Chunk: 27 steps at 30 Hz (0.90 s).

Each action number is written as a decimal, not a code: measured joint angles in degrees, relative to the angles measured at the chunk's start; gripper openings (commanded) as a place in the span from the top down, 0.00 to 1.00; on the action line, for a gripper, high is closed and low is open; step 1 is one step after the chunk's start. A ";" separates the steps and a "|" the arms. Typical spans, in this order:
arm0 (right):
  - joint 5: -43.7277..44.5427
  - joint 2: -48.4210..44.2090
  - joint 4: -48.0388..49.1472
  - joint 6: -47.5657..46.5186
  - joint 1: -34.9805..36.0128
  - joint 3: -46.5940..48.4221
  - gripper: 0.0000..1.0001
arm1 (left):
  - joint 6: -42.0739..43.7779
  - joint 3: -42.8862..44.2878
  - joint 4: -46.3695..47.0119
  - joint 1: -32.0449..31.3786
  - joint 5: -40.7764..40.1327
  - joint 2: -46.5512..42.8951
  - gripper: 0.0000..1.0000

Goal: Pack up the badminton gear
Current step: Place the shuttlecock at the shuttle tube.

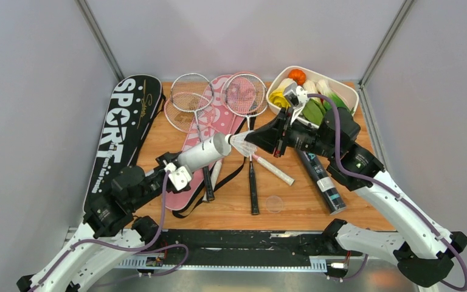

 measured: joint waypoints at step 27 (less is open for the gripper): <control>-12.61 8.17 -6.67 2.34 1.07 -0.09 0.91 | 5.92 -3.65 4.85 0.02 8.55 0.70 0.64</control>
